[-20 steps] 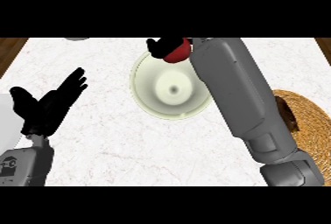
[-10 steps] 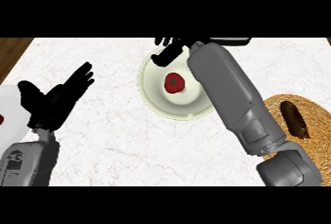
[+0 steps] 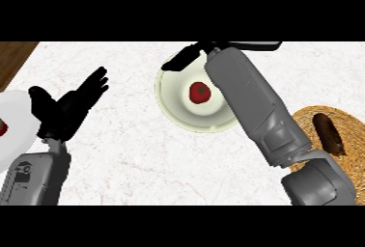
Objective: Pick the tomato from the placemat and place it in the bowl
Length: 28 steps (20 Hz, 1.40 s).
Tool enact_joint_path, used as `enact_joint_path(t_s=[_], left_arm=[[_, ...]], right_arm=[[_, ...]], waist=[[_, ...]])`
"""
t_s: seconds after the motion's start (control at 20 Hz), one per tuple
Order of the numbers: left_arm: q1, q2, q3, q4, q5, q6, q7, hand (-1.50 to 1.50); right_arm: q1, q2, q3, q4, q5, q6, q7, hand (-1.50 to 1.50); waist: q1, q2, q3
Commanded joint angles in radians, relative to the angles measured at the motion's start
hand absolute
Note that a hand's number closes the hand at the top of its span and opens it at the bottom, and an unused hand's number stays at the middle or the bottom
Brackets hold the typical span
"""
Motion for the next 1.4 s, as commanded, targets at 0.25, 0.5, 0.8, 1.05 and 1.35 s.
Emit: enact_joint_path(t_s=[0.25, 0.5, 0.8, 1.05, 1.35], left_arm=[[0.009, 0.023, 0.035, -0.005, 0.010, 0.000, -0.010, 0.00], [0.009, 0.025, 0.044, -0.015, 0.030, -0.001, 0.033, 0.00], [0.111, 0.001, 0.045, -0.015, -0.010, 0.033, -0.046, 0.00], [0.141, 0.023, 0.065, -0.021, 0.009, 0.008, -0.042, 0.00], [0.108, 0.075, 0.127, -0.009, 0.053, -0.003, 0.009, 0.00]], right_arm=[[-0.014, -0.072, -0.062, 0.066, -0.015, -0.161, -0.128, -1.50], [0.011, -0.176, -0.093, 0.074, -0.027, -0.164, -0.172, -1.50], [0.048, -0.307, -0.094, -0.018, -0.063, 0.110, -0.343, -1.50], [0.182, -0.379, -0.117, -0.145, -0.127, 0.250, -0.428, -1.50], [0.287, -0.431, -0.159, -0.292, -0.276, 0.589, -0.449, -1.50]], waist=[[-0.039, -0.004, 0.001], [-0.064, -0.015, 0.001], [-0.105, -0.033, 0.001], [-0.127, -0.042, 0.001], [-0.170, -0.056, 0.001]])
